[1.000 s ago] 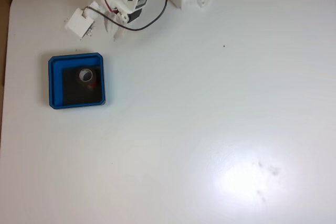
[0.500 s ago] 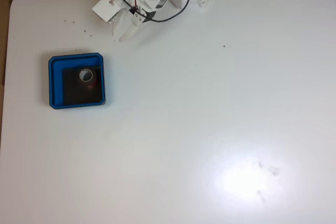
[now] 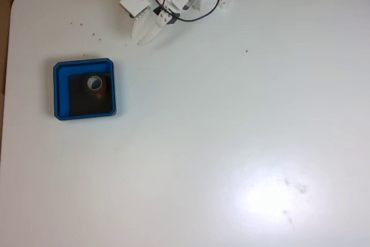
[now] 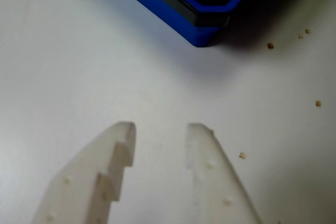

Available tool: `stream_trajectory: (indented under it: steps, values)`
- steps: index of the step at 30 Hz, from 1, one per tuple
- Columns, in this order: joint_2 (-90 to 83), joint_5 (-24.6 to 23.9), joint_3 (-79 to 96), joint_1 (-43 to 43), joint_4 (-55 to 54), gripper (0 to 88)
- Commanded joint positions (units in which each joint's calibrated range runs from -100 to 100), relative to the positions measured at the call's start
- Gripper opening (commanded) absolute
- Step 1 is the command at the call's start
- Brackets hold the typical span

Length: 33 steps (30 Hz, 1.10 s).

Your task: Pick the red roll and drop it in the blue box

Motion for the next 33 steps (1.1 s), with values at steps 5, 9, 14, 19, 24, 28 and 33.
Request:
stream_trajectory:
  steps: [5,9,14,19,24,28,33]
  values:
    - [-5.2,0.1,4.5,-0.3,-1.4,9.1]
    - [-5.2,0.2,4.5,-5.8,-0.8,9.1]
    - [-5.2,0.2,4.5,-17.2,-0.6,9.1]
    - [-5.2,0.2,4.5,-27.6,-0.6,9.1]
    - [-5.2,0.2,4.5,-37.5,-0.6,9.1]
    - [-5.2,0.2,4.5,-43.6,-0.6,9.1]
    - [-5.2,0.1,4.5,-48.2,-0.6,9.1]
